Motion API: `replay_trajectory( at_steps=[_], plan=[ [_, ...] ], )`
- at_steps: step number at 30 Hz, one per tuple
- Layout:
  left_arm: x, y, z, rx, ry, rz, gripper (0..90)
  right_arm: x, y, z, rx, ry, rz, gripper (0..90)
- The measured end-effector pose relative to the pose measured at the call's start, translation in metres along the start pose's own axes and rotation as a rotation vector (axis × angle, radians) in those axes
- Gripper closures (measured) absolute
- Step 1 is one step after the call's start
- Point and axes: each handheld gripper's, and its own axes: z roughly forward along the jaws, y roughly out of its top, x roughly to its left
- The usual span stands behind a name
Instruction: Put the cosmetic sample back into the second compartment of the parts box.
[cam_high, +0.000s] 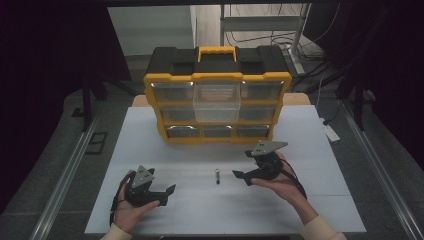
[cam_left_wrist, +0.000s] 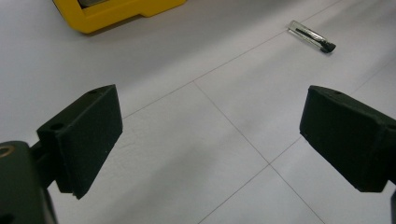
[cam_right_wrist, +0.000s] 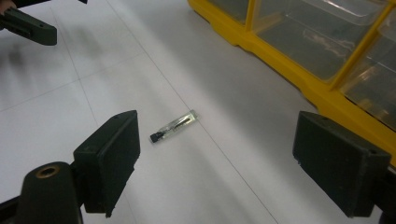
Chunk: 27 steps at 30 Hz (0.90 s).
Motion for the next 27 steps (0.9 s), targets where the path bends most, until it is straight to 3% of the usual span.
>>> replay_trajectory(
  at_steps=[27],
  plan=[
    [0.0,0.0,-0.002,-0.005,-0.006,0.004,6.4,0.005,0.013,0.027,0.052,0.073,-0.029,14.5]
  ],
)
